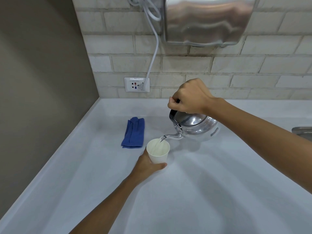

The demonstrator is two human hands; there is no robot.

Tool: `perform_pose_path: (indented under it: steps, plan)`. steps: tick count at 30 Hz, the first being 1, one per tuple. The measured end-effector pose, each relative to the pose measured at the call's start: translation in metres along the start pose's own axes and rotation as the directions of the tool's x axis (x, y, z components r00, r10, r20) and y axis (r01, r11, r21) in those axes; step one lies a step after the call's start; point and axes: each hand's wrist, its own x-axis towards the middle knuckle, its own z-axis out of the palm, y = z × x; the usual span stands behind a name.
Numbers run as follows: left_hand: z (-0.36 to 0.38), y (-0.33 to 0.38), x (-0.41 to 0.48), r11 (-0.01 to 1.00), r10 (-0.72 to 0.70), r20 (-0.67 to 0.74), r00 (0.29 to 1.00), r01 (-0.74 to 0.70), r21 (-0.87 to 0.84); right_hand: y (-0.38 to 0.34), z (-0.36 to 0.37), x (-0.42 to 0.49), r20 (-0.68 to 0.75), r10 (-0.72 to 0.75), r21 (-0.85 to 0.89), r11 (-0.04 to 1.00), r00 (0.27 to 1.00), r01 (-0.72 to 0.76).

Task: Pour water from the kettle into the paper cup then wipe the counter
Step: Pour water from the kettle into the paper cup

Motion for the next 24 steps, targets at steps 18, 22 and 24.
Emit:
perform_pose_path:
  steps: [18, 22, 24]
  plan:
    - [-0.0007, 0.0036, -0.0015, 1.000, -0.005, 0.014, 1.000, 0.005, -0.010, 0.0004, -0.0013, 0.0026, 0.030, -0.023, 0.001, 1.000, 0.999, 0.023]
    - [-0.0005, 0.0034, -0.0028, 1.000, -0.009, 0.001, 1.000, 0.009, -0.006, -0.0018, -0.0001, 0.0028, 0.041, -0.029, -0.008, 1.000, 0.999, 0.029]
    - [-0.0003, 0.0033, -0.0032, 1.000, -0.008, -0.008, 1.000, 0.008, -0.006, -0.0025, -0.0001, 0.0025, 0.039, -0.035, -0.011, 0.999, 0.999, 0.035]
